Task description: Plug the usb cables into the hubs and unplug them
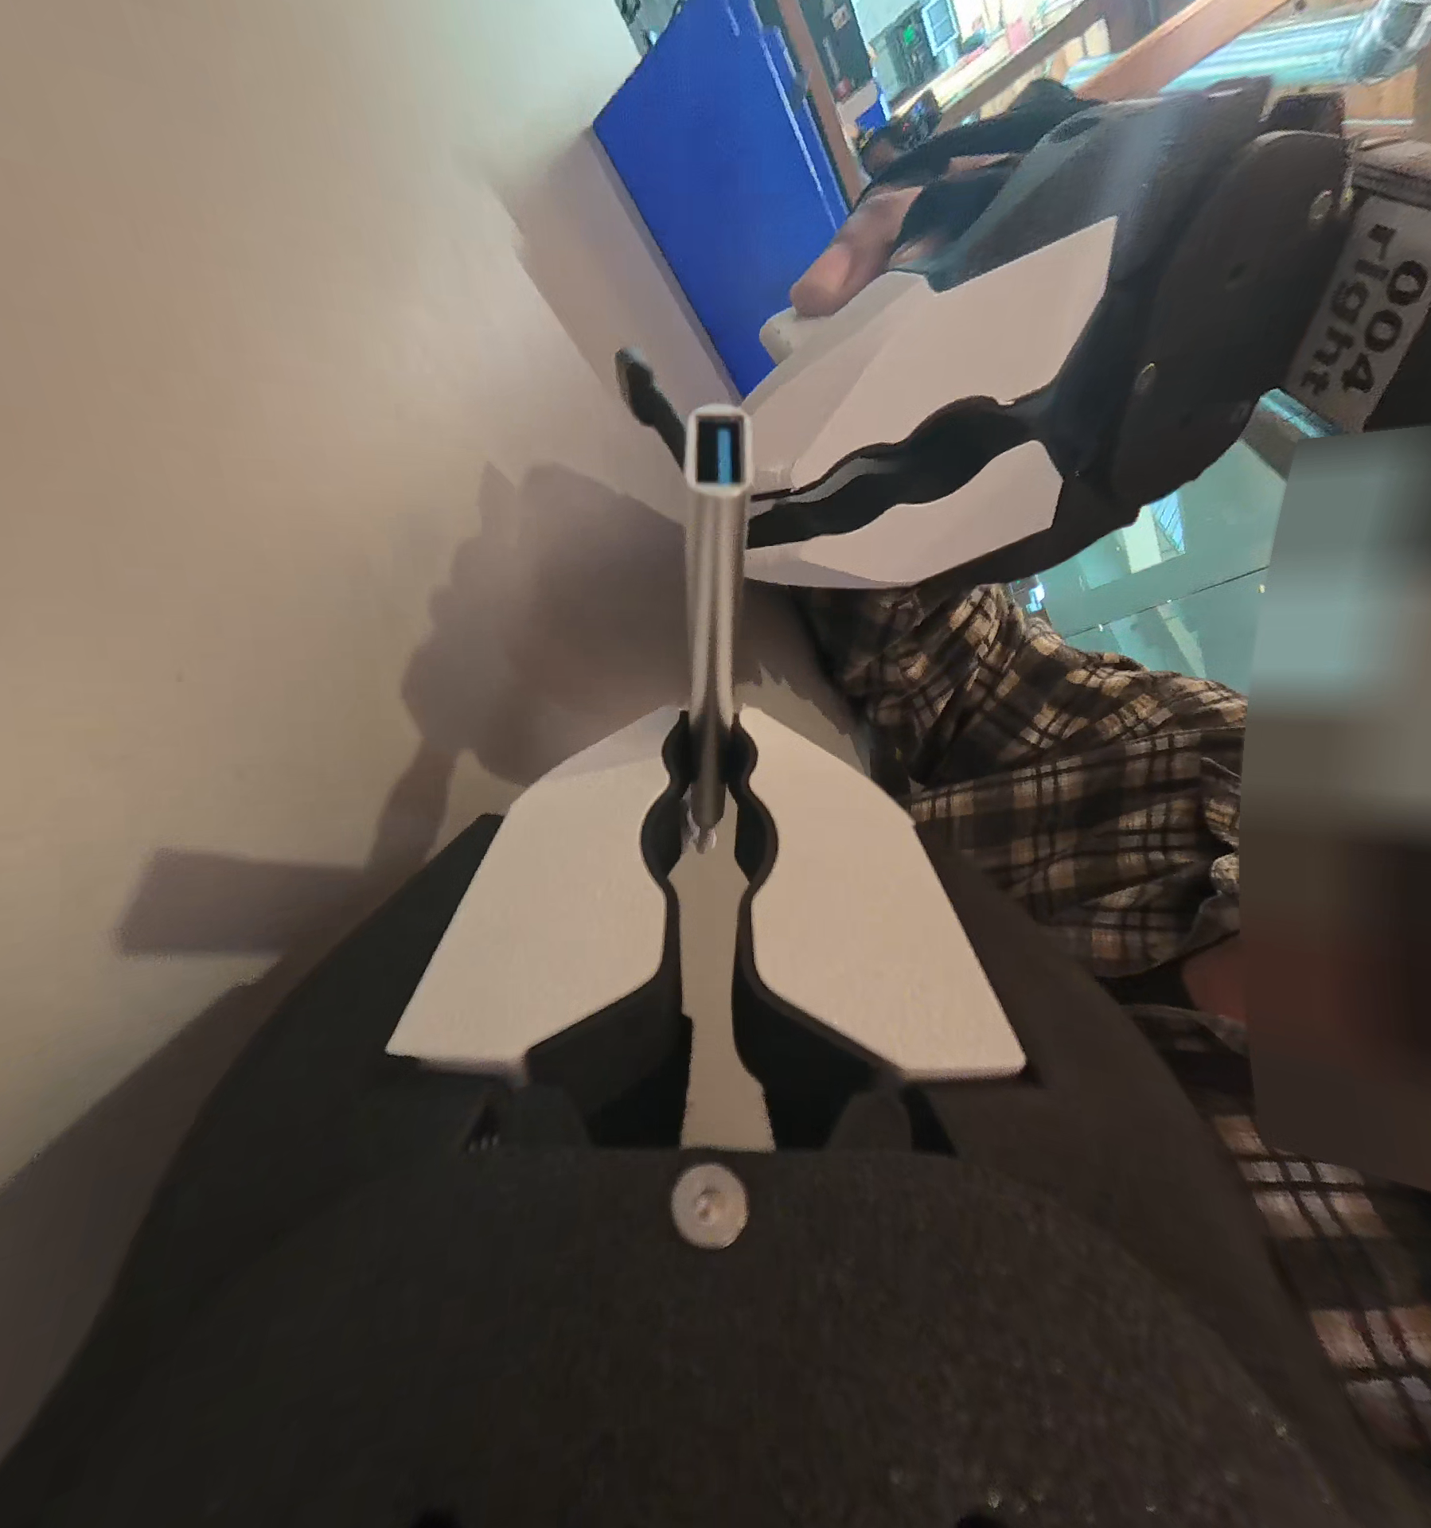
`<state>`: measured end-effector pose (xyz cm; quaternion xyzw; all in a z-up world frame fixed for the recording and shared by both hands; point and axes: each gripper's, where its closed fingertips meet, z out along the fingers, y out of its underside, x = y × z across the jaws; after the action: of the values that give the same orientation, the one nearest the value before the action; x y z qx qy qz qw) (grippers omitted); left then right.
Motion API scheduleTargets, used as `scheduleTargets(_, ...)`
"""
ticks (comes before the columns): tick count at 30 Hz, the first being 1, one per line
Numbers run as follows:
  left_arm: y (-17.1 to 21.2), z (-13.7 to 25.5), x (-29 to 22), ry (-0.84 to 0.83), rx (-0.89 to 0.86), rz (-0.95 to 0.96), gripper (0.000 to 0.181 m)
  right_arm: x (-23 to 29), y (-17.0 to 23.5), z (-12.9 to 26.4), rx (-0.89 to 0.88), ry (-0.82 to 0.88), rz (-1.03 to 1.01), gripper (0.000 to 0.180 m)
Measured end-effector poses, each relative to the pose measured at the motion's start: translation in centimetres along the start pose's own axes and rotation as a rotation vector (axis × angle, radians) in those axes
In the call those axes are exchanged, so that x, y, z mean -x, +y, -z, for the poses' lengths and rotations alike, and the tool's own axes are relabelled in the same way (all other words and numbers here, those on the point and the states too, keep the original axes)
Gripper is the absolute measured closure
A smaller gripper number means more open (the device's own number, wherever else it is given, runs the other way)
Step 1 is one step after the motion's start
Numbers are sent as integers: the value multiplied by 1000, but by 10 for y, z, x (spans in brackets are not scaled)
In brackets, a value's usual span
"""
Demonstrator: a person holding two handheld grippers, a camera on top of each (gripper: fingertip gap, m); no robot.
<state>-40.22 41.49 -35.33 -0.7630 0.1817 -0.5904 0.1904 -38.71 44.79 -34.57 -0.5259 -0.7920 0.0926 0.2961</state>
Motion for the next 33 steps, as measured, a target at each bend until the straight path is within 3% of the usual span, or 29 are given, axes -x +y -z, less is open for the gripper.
scheduleTargets(7, -4, 0, -7, 87, -33, 27, 171, 0, 4, -2, 18, -17, -33, 171)
scheduleTargets(26, -20, 10, -5, 93, -150, 51, 157, 0, 7, -3, 23, -27, -58, 170)
scheduleTargets(30, -29, 17, -2, 83, -224, 51, 159, 0, 7, -3, 24, -28, -51, 170)
scheduleTargets(33, -33, 18, -3, 92, -261, 49, 171, 1, 6, -4, 22, -30, -44, 171)
